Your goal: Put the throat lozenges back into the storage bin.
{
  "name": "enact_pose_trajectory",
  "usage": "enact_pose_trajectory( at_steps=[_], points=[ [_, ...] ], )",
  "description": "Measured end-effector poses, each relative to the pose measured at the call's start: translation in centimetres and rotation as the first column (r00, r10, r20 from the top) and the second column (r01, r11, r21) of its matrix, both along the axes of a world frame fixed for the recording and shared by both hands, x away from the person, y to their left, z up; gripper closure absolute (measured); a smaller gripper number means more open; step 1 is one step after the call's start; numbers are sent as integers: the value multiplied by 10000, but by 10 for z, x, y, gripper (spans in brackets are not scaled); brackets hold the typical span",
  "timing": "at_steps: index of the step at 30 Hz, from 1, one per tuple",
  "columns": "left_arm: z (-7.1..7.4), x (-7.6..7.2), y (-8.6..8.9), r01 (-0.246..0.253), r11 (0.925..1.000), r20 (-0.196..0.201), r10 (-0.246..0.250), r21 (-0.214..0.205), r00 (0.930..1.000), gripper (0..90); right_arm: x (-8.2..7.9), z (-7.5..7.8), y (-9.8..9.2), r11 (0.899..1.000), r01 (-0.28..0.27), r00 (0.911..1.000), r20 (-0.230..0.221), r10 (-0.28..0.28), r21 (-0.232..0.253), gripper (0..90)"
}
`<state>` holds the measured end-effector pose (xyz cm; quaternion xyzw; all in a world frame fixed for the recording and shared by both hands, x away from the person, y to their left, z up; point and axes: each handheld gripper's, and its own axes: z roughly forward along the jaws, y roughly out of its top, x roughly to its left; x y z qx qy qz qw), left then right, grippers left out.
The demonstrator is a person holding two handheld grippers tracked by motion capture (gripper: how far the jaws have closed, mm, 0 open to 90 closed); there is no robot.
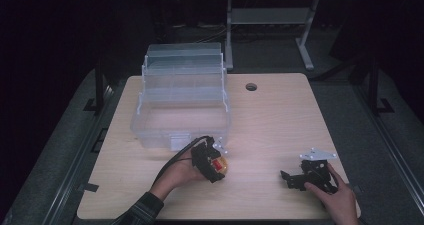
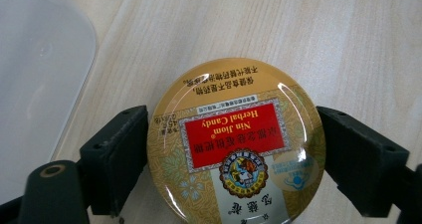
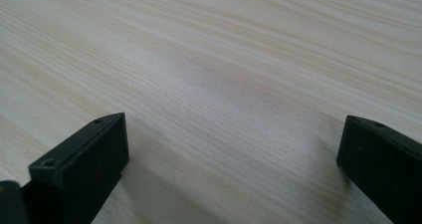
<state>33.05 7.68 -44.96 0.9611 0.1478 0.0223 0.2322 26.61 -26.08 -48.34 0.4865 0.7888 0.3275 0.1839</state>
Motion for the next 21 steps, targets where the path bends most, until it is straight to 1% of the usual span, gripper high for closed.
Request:
enact_pose_trajectory(
  at_steps=[4, 16, 21],
  points=[
    [0, 0, 0, 75, 10000, -28, -75, 35, 10000, 187, 0, 0, 0, 10000, 1, 10000, 0, -1, 1, 0],
    [1, 0, 0, 67, 10000, -67, -67, 40, 10000, 195, 0, 0, 0, 10000, 0, 10000, 3, 0, 0, 0],
    [2, 0, 1, 73, 10000, -123, -74, -34, 9999, 196, 0, 0, 0, 10000, -1, 10000, 0, 1, 1, 0]
  ],
)
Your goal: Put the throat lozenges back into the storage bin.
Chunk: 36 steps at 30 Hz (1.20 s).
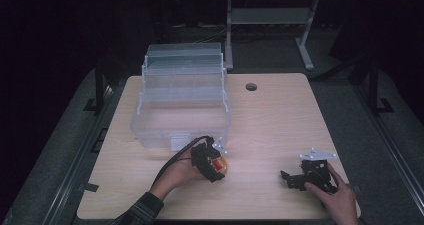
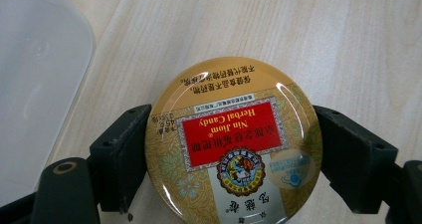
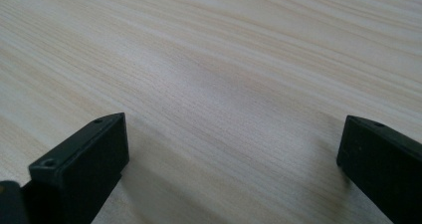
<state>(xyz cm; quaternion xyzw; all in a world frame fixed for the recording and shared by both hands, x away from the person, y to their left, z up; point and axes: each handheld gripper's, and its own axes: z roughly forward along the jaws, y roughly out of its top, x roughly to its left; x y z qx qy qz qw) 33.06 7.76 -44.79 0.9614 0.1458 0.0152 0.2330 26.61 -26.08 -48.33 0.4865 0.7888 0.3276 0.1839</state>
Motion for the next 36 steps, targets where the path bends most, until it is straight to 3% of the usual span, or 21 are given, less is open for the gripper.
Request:
enact_pose_trajectory(
  at_steps=[16, 36],
  points=[
    [16, -5, -1, 70, 9993, -71, -73, -378, 9999, 197, 0, 0, 0, 10000, -1, 10000, 0, 1, 0, 0],
    [45, -2, 8, 28, 9978, 93, -22, -661, 10000, 197, 0, 0, 0, 10000, 7, 10000, -7, -7, 18, 0]
  ],
)
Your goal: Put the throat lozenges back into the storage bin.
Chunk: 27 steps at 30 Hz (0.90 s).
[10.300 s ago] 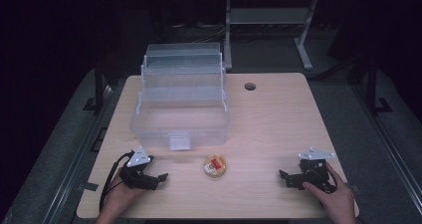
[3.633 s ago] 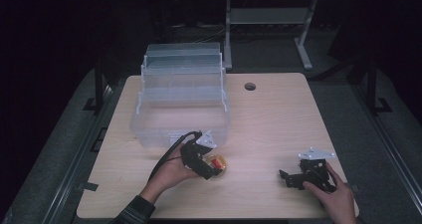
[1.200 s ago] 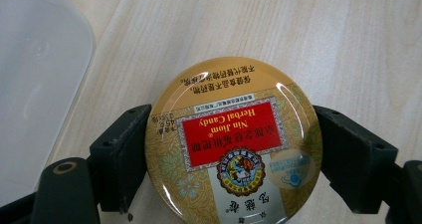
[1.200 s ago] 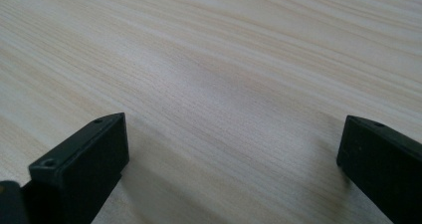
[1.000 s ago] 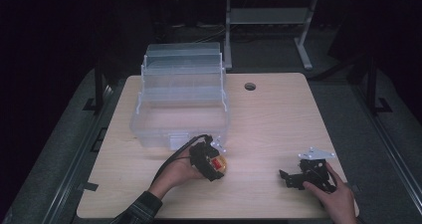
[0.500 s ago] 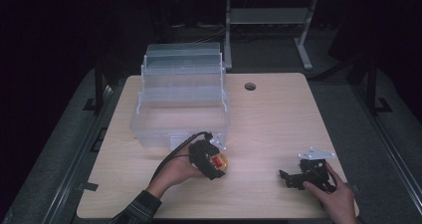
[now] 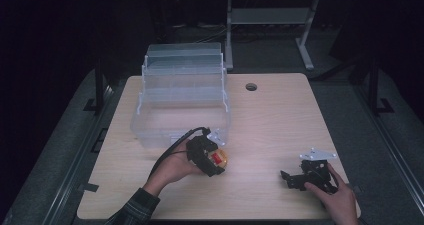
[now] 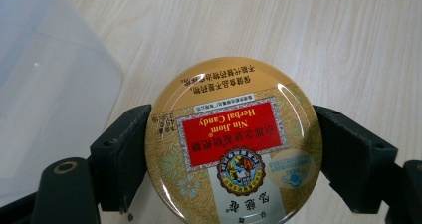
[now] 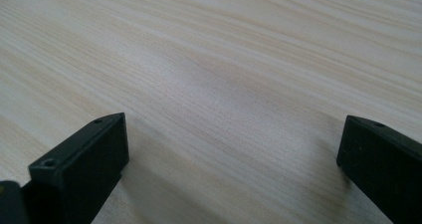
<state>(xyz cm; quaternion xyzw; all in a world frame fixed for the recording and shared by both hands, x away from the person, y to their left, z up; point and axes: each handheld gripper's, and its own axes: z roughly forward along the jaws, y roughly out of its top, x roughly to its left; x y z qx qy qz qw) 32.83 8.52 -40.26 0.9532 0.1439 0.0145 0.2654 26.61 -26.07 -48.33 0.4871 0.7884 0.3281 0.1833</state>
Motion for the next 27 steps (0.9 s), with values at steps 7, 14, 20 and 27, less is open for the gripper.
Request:
enact_pose_trajectory(
  at_steps=[7, 14, 20, 27],
  points=[
    [7, 1, 4, -79, 10000, 40, 79, -43, 10000, 197, 0, 0, 0, 10000, -9, 10000, -1, 9, 0, 0],
    [18, 4, 8, -110, 9999, 141, 111, -96, 9998, 197, 0, 0, 0, 10000, -12, 10000, -6, 12, 5, 0],
    [27, 7, 10, -121, 9999, 259, 123, -51, 9996, 197, 0, 0, 0, 10000, -23, 10000, 16, 23, -6, 0],
    [37, 10, 11, -118, 9999, 357, 121, -82, 9993, 197, 0, 0, 0, 10000, -3, 10000, 18, 3, 7, 0]
  ],
)
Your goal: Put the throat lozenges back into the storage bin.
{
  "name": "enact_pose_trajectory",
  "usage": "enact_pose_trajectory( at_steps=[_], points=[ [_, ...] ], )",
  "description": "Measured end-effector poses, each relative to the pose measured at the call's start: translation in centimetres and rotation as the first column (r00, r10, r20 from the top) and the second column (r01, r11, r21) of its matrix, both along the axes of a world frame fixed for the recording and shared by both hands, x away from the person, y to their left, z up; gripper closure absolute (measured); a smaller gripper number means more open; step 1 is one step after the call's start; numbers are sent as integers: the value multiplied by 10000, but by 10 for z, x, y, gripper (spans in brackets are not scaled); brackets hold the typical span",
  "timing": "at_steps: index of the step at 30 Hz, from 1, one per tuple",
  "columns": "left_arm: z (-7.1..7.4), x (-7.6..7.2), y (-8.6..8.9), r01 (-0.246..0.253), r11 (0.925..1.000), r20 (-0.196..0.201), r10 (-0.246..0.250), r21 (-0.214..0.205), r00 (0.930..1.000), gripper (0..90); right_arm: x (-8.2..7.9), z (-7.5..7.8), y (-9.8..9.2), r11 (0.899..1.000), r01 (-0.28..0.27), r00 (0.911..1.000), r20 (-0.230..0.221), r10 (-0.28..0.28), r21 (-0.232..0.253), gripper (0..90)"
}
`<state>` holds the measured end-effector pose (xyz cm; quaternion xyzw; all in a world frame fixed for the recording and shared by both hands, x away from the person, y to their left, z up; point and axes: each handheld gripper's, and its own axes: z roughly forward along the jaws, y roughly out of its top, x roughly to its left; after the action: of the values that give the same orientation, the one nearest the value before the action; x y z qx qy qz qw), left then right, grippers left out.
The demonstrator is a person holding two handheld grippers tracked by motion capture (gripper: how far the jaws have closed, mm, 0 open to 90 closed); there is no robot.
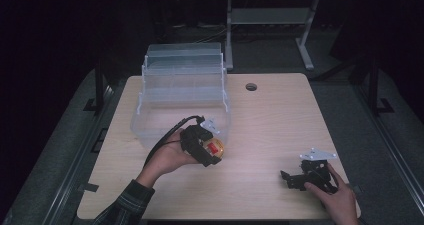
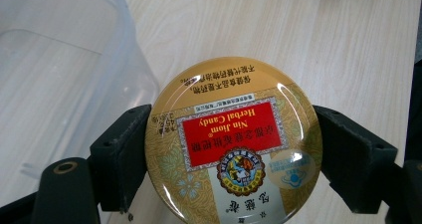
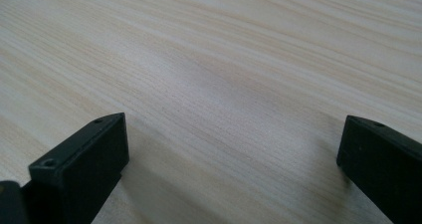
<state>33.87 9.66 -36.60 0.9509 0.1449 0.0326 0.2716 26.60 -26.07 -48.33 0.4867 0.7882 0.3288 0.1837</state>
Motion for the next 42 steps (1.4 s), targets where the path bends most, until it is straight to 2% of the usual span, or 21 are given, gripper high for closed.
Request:
enact_pose_trajectory(
  at_steps=[14, 25, 42],
  points=[
    [17, 9, 7, -324, 9991, 65, 326, -276, 9994, 197, 0, 0, 0, 10000, -12, 10000, -13, 12, -16, 0],
    [29, 20, 17, -601, 9978, 205, 607, -285, 9979, 197, 0, 0, 0, 10000, -7, 10000, -15, 7, -13, 0],
    [35, 33, 36, -1351, 9905, 277, 1358, -244, 9903, 197, 0, 0, 0, 10000, -7, 10000, -16, 7, -15, 0]
  ],
)
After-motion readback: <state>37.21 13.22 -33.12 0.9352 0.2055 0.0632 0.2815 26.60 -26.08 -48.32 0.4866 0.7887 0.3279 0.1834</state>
